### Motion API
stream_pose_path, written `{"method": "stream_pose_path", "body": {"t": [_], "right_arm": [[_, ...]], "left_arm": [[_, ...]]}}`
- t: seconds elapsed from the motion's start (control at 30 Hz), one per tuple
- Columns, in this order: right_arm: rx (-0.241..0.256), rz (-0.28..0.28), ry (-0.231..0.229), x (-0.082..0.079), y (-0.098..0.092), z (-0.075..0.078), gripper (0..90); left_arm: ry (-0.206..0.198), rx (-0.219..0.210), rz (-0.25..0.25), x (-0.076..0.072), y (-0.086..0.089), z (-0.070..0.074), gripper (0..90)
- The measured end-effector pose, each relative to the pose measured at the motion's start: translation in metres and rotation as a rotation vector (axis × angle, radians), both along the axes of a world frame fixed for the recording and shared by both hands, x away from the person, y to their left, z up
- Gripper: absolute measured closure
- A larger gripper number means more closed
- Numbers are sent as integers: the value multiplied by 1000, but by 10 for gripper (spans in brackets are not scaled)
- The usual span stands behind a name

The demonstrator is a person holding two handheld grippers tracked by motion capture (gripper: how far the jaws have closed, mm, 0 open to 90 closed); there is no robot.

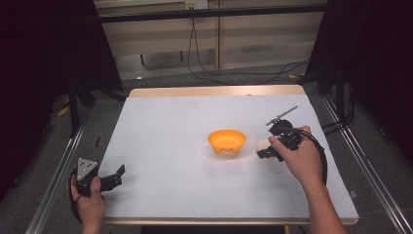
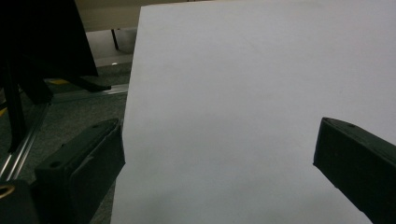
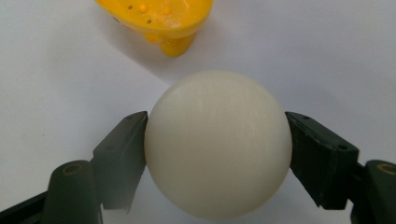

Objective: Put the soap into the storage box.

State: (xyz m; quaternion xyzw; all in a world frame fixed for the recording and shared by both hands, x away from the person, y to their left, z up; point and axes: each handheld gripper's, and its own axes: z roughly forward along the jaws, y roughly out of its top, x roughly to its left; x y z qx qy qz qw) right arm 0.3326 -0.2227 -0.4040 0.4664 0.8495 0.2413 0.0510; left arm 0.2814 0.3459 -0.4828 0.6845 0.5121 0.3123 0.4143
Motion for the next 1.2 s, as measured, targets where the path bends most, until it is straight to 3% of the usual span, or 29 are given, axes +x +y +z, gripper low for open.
{"method": "stream_pose_path", "body": {"t": [1.2], "right_arm": [[-9,46,-17,25,34,14,249]], "left_arm": [[9,-5,1,1,0,0,19]]}}
